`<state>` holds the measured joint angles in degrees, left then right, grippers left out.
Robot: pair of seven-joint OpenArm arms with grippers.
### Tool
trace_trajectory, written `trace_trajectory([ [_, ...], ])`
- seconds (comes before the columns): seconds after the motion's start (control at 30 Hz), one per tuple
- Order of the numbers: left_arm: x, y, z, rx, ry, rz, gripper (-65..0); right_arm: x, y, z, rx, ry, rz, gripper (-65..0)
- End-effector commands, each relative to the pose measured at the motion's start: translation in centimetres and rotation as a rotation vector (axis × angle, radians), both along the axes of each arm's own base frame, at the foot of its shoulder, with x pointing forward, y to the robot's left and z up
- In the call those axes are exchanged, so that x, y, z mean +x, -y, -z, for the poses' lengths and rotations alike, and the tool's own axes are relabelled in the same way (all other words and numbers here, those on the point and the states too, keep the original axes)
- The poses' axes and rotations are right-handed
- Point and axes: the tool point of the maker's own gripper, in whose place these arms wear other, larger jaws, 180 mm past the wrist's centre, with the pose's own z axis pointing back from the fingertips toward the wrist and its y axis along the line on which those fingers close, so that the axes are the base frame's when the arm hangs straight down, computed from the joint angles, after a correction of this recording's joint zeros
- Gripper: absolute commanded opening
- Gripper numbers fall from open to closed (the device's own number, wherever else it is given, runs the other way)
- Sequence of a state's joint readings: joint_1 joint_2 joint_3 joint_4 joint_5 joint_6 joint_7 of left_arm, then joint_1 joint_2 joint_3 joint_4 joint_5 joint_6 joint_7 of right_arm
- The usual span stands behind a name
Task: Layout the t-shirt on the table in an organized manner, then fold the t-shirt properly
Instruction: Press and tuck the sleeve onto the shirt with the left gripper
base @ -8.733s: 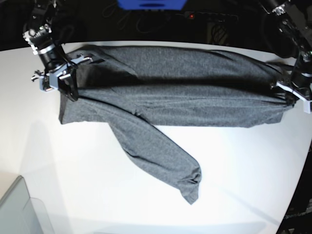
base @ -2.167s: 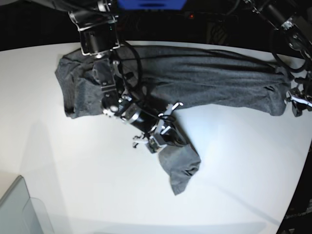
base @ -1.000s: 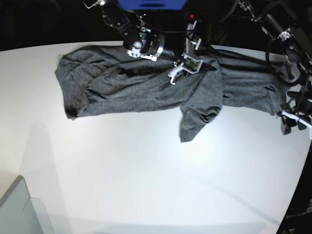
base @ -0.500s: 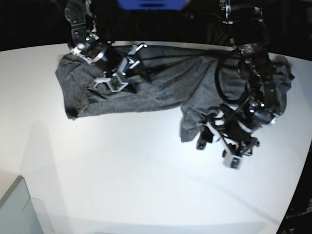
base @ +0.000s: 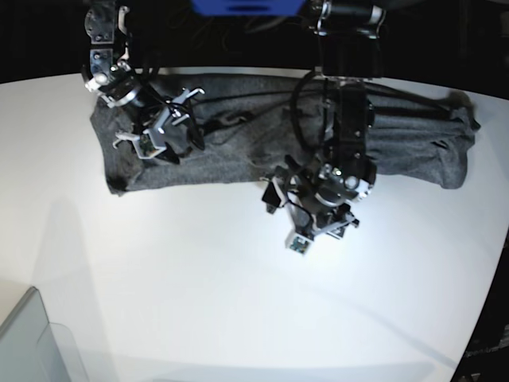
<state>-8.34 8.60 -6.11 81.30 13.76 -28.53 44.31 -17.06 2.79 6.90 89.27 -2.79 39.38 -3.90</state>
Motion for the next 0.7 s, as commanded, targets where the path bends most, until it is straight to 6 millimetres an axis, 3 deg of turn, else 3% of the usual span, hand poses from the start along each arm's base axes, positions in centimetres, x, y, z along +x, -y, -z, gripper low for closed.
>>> trace_trajectory([
  [0.0,0.9,0.5,-0.8,-0.02,0.029,0.001,-17.2,0.5,0.1,-1.1,0.023,0.042,0.001,-31.8],
  [0.17,1.4,-1.0,0.1,-0.025,0.012,-0.125,-16.9,0.5,0.1,-1.2,0.024,0.042,0.001,-31.8],
  [0.3,1.9,-0.9,-0.2,-0.048,0.054,-0.133,-16.9,0.5,0.1,-1.2,0.024,0.042,0.001,-31.8],
  [0.57,1.3,-0.2,2.8,-0.048,-0.03,-0.119,-17.7,0.0,0.3,-0.8,0.019,0.03,0.001,-31.8],
  [0.67,1.2,-0.2,2.7,-0.05,-0.029,-0.12,-26.4,0.0,0.4,-0.8,0.017,0.028,0.002,-31.8],
])
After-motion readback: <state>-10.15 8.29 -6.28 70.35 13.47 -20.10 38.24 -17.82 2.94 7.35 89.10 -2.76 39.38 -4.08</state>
